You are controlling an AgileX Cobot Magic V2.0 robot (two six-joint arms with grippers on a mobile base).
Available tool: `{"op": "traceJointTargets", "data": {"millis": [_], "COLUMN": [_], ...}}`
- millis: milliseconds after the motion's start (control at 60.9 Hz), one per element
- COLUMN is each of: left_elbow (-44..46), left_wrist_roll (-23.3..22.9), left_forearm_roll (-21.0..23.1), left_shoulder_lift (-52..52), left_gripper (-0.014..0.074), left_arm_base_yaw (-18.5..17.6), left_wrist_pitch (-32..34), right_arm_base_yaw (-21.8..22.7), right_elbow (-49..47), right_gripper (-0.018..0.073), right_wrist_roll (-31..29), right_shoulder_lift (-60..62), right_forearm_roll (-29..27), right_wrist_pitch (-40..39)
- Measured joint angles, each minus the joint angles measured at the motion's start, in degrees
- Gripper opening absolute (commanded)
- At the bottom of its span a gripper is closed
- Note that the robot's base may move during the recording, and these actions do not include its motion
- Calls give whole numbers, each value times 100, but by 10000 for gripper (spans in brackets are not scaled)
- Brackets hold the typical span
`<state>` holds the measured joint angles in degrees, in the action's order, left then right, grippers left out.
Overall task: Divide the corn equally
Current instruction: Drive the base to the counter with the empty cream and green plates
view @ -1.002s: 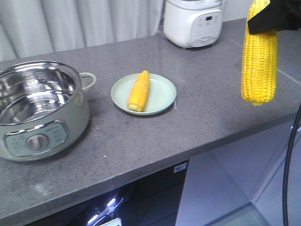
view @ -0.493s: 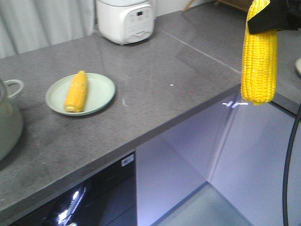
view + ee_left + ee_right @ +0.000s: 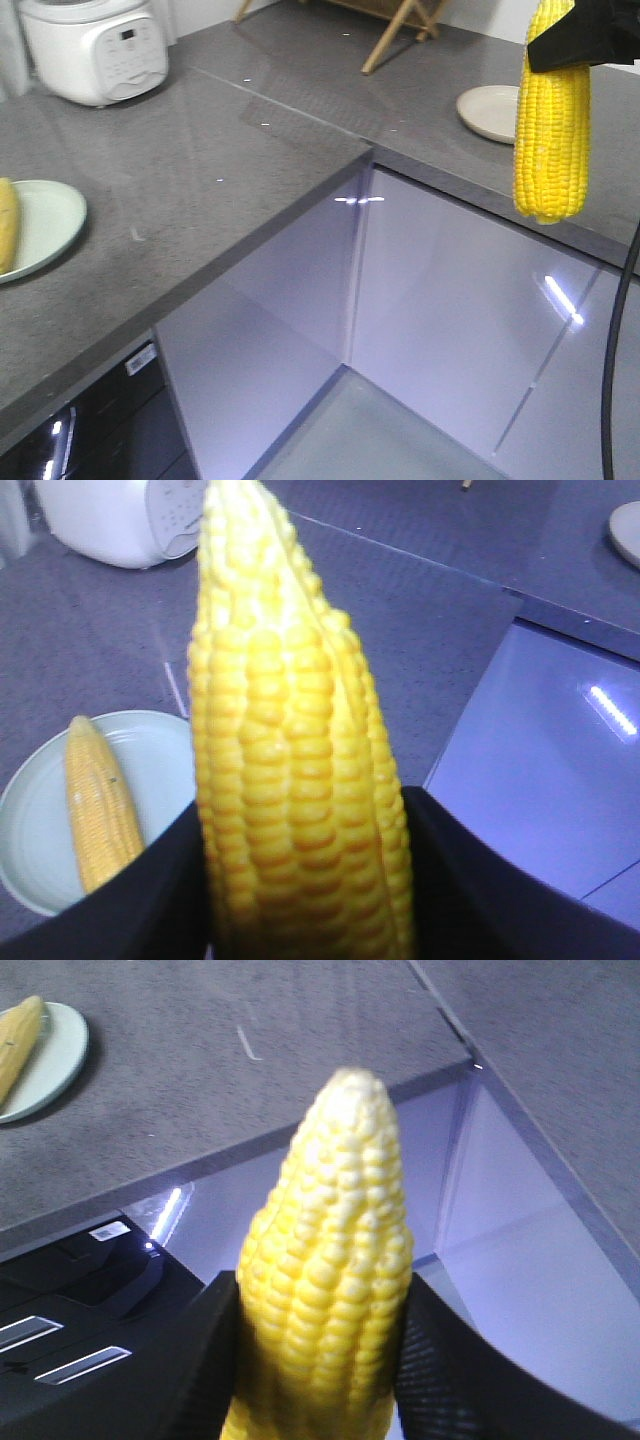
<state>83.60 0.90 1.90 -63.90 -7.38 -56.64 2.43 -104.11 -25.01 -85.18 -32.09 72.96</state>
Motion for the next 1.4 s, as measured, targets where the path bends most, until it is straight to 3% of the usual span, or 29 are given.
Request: {"op": "traceJointTargets", "data": {"millis": [1397], "left_elbow": [0], "left_wrist_roll": [0], "left_forearm_roll": [0], "left_shoulder_lift": [0], "left_gripper": [55], "left_arm_base_yaw": [0], "left_wrist_pitch": [0], "right_arm_base_yaw": [0], "right_elbow": [0], "right_gripper": [186], "right_wrist_roll": [0], "right_shoulder_lift": [0], "right_forearm_roll": [2], "right_wrist_pitch": [0]}}
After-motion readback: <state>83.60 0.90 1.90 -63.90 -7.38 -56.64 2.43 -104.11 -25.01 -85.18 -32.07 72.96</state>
